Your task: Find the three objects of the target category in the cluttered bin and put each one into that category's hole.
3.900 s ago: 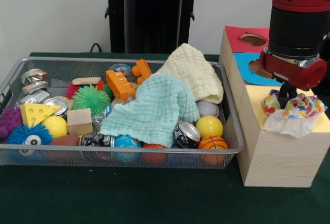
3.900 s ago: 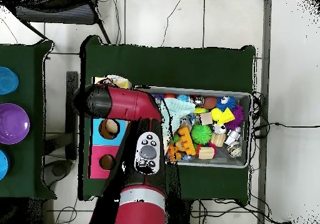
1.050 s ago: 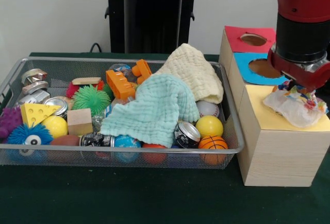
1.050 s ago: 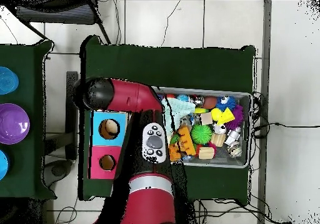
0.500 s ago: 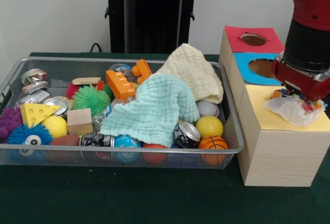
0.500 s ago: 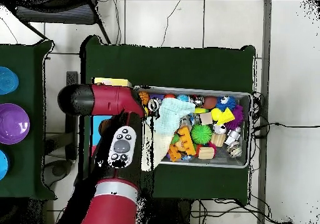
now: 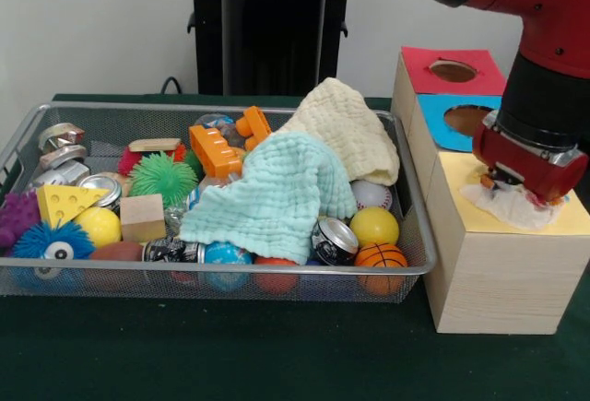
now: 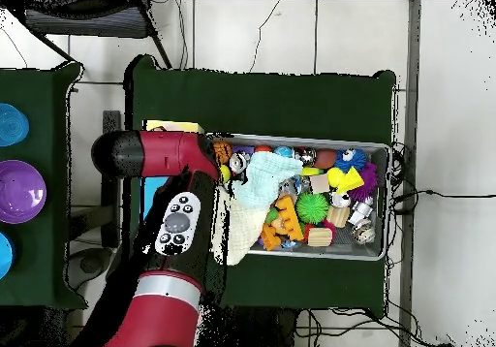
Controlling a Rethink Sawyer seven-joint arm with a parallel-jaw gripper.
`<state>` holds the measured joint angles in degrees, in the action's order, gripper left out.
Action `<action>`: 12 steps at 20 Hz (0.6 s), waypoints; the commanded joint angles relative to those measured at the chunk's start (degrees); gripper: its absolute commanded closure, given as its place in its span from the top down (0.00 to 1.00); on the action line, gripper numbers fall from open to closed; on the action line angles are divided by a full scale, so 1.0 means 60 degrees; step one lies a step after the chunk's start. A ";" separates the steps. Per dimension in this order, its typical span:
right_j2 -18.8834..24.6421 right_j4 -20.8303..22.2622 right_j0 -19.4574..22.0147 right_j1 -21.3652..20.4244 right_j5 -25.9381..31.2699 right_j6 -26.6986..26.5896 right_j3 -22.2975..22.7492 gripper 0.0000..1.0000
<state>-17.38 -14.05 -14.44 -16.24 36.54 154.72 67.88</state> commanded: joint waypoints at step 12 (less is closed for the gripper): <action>0.0691 -0.0015 0.0947 0.1123 0.0469 0.0445 0.0122 0.00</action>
<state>-18.26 -14.16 -13.97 -14.72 37.25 154.72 66.51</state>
